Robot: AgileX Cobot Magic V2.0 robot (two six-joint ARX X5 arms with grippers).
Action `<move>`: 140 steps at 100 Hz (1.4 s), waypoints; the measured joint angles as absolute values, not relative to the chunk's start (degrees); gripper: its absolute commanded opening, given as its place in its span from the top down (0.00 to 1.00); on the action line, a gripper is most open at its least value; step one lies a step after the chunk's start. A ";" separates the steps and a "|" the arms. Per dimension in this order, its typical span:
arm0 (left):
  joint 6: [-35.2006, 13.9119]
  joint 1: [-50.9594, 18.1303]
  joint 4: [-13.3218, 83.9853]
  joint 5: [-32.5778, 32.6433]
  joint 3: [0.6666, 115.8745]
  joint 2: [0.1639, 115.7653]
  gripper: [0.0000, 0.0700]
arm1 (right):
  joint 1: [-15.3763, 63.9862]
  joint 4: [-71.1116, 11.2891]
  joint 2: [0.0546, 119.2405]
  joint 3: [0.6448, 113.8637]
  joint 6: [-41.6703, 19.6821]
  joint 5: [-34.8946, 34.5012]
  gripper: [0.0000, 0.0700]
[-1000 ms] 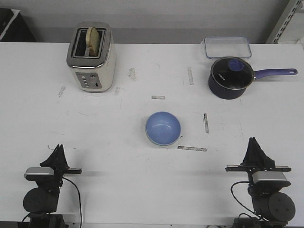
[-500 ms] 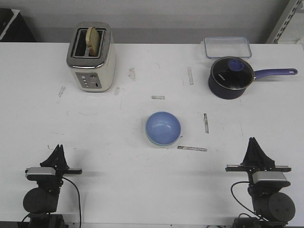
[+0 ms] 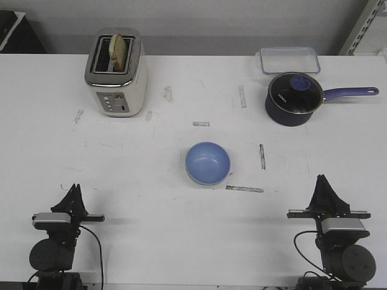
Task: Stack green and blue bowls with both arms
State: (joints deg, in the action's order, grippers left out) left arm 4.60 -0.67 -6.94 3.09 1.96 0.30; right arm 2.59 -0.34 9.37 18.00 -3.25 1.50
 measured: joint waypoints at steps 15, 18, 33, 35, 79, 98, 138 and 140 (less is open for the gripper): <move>4.60 -0.64 -6.94 3.09 1.96 0.30 1.00 | 2.59 -0.34 9.37 18.00 -3.25 1.50 0.99; 4.60 -0.67 -6.94 3.09 1.96 0.30 1.00 | 2.59 -0.32 9.37 18.00 -3.25 1.50 0.99; 4.60 -0.64 -6.94 3.09 1.96 0.30 1.00 | 2.59 -0.34 9.37 18.00 -3.22 1.50 0.99; 4.60 -0.64 -6.92 3.09 1.96 0.30 1.00 | 2.59 -0.32 9.37 18.00 -3.20 1.48 0.99; 4.60 -0.67 -6.87 3.09 1.96 0.30 1.00 | 2.57 0.03 2.00 4.19 -2.74 1.45 0.99; 4.60 -0.67 -6.85 3.09 1.96 0.30 1.00 | 2.57 0.14 0.05 0.84 -2.74 0.73 0.99; 4.60 -0.67 -6.85 3.09 1.96 0.30 1.00 | 2.57 0.43 0.08 0.84 -2.74 0.01 0.99; 4.60 -0.67 -6.85 3.09 1.96 0.30 1.00 | 2.57 0.49 0.08 0.84 -2.74 0.01 0.99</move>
State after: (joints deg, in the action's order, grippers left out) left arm 4.60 -0.67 -6.85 3.09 1.96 0.30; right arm 2.57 0.49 0.08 0.84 -2.74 0.01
